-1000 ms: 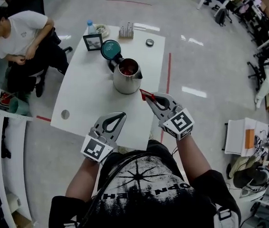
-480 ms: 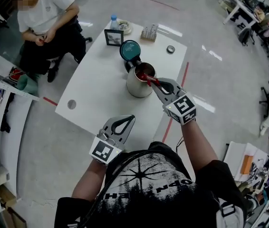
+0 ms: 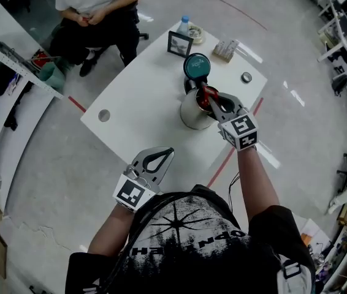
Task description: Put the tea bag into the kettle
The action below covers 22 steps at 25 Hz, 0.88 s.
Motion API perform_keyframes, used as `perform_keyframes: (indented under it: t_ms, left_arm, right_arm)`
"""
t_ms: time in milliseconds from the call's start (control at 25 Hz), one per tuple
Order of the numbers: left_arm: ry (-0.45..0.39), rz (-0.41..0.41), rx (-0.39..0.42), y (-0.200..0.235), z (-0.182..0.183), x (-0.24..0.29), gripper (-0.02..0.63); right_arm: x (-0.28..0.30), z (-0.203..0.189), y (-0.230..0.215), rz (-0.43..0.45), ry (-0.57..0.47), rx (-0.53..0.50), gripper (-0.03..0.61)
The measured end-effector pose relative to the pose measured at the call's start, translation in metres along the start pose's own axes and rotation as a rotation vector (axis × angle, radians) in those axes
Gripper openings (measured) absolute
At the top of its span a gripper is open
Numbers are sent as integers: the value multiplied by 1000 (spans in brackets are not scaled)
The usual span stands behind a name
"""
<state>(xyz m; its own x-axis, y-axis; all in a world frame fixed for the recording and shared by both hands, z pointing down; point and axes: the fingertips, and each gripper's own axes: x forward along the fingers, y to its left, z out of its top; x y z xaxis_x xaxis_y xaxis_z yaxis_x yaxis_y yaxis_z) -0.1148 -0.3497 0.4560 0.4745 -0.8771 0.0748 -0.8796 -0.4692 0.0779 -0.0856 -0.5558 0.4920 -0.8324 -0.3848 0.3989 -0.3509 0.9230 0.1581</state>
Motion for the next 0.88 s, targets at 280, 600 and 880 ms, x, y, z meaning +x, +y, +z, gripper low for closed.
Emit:
perform_keyframes:
  t_ms: [280,600,880]
  left_arm:
    - [1,10,0,-1,0,0,8]
    - [17,-8,5,-1,-4,3,8]
    - [7,-22,10,1,-1,4,8]
  right_arm:
    - [2,-7,-3,9,30,11,15]
    - [2,-11,-3,10,38,42,110]
    - [-1,-6,-1,0,20,37,121]
